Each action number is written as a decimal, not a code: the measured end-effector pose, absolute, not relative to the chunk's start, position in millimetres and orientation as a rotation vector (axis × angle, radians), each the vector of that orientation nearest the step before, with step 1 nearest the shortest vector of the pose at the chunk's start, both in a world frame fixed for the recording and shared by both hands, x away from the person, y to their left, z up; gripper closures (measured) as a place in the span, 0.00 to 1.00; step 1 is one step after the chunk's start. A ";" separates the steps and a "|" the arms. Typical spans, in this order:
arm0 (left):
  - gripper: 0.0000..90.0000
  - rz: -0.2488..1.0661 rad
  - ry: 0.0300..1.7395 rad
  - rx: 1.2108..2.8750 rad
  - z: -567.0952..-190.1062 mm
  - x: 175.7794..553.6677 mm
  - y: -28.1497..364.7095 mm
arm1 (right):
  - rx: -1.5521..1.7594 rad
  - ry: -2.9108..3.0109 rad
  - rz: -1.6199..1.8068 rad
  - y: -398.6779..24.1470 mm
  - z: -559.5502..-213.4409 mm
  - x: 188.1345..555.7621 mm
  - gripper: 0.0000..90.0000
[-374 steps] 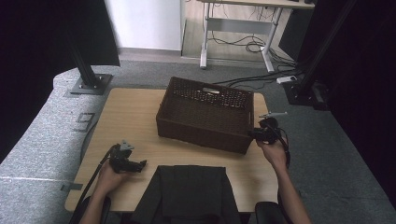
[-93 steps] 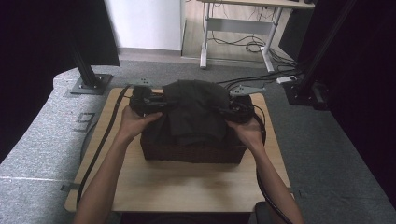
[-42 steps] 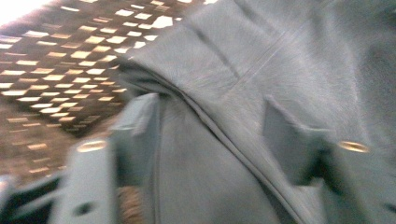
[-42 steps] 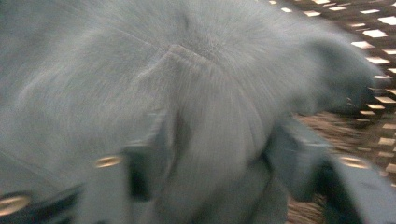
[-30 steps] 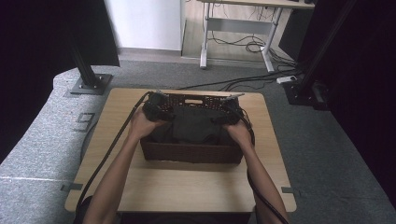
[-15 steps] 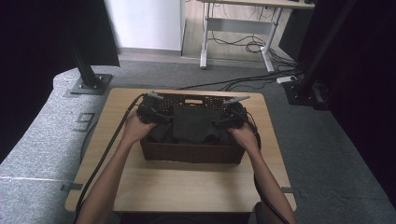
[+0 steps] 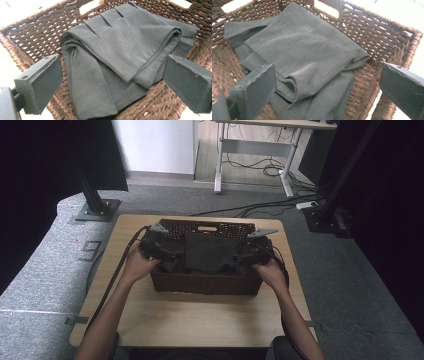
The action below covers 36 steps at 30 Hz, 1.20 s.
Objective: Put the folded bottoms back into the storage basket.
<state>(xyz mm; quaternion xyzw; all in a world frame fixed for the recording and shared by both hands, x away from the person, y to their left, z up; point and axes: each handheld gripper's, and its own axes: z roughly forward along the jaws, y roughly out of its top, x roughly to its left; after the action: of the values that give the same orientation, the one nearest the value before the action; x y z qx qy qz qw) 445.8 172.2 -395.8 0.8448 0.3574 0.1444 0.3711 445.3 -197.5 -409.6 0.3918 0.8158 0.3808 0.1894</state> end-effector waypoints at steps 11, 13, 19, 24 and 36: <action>0.03 0.427 0.904 2.167 -397.4 428.4 186.0 | 1.079 2.285 1.081 -207.6 -406.5 426.0 0.01; 0.03 0.427 0.898 2.162 -397.3 424.0 188.7 | 1.073 2.284 1.082 -209.6 -406.2 422.1 0.01; 0.03 0.437 0.899 2.140 -397.4 412.3 197.0 | 1.070 2.278 1.089 -215.7 -406.3 411.4 0.01; 0.02 0.436 0.906 2.109 -397.4 401.3 207.8 | 1.069 2.275 1.085 -222.8 -407.2 400.8 0.01; 0.02 0.449 0.902 2.103 -406.7 377.9 223.4 | 1.071 2.267 1.087 -238.2 -412.1 378.5 0.01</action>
<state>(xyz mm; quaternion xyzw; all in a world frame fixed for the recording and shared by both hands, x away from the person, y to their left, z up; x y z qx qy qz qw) 377.9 223.4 -406.7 0.8290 0.3557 0.1768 0.3937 378.5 -238.2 -412.1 0.3838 0.8122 0.3896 0.2029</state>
